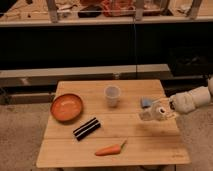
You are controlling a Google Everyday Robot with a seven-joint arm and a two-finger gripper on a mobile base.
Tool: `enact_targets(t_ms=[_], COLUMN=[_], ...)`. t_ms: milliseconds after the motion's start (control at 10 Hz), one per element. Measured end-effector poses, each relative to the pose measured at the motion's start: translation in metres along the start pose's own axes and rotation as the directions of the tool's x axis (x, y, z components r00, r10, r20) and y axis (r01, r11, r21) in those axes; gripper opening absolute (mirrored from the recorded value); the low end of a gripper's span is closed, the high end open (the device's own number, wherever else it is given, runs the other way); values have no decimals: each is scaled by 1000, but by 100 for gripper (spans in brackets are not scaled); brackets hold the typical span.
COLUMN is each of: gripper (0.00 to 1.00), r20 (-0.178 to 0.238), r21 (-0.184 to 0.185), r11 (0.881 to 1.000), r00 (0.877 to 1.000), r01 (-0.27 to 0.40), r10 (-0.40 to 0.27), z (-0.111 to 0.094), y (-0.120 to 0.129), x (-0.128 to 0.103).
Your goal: Stand the bottle upright
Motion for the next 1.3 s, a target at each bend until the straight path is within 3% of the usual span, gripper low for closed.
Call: enact_targets(t_ms=[400,600,1000,1300], gripper=[39,39,41,68], r20=[-23,-22,-11,-11], r21=[-34,-74,-117,-133], r11=[991,978,959,951], r00=[991,980,966,960], r01=[-131,-196,-259,-278], r10=[130,195,259,279], z=[22,35,46,51], y=[4,6,11,14], x=[38,55,71,75])
